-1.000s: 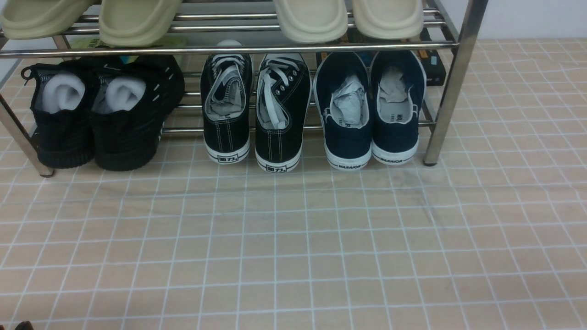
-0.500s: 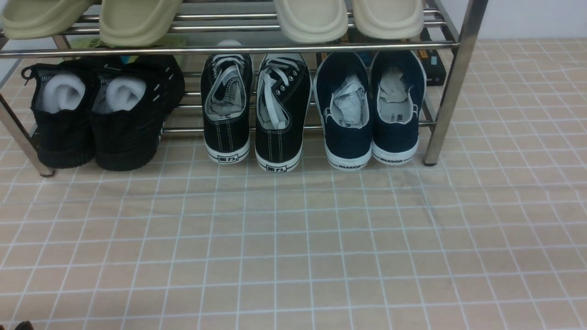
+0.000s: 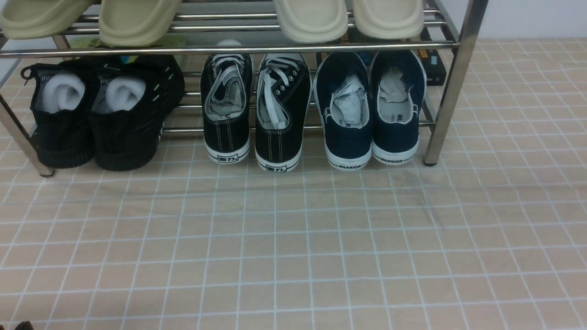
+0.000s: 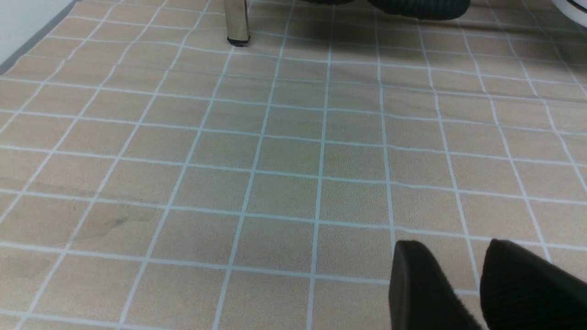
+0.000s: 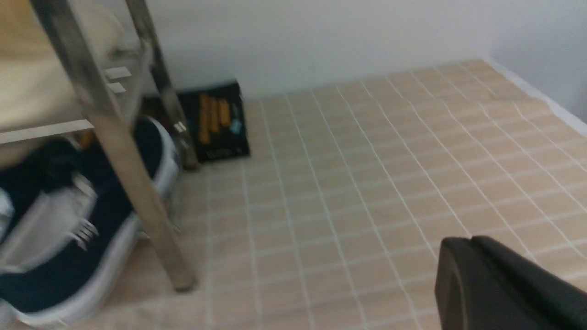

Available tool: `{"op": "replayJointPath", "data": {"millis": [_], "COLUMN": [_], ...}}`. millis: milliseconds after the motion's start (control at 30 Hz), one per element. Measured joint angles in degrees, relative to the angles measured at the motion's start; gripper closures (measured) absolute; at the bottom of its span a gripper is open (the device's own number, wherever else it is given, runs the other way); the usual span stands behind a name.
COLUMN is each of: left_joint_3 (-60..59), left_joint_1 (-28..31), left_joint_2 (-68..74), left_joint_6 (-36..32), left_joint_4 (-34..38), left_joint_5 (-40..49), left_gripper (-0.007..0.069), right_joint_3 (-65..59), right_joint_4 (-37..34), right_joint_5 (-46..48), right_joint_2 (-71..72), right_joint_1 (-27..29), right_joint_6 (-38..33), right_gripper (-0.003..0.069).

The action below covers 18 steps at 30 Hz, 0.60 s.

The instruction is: Take the shoes off the shelf from the light coffee tablecloth by hand.

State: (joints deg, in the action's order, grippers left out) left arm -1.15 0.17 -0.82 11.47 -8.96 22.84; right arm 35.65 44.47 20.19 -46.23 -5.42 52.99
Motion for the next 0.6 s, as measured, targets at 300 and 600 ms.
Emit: {"op": "replayJointPath", "data": {"millis": [300, 600], "left_joint_3": [0.0, 0.0], "left_joint_1": [0.0, 0.0], "left_joint_2": [0.0, 0.0], "left_joint_6": [0.0, 0.0], "left_joint_4": [0.0, 0.0], "left_joint_5": [0.0, 0.0], "left_gripper": [0.0384, 0.0384], "right_joint_3": [8.1, 19.0], "right_joint_4": [-24.6, -67.4], "right_joint_5": [19.2, 32.7], "right_joint_2": [-14.8, -25.4], "right_joint_1": [0.0, 0.0], "right_joint_6": [-26.4, -66.2], "right_gripper": [0.0659, 0.0659]}}
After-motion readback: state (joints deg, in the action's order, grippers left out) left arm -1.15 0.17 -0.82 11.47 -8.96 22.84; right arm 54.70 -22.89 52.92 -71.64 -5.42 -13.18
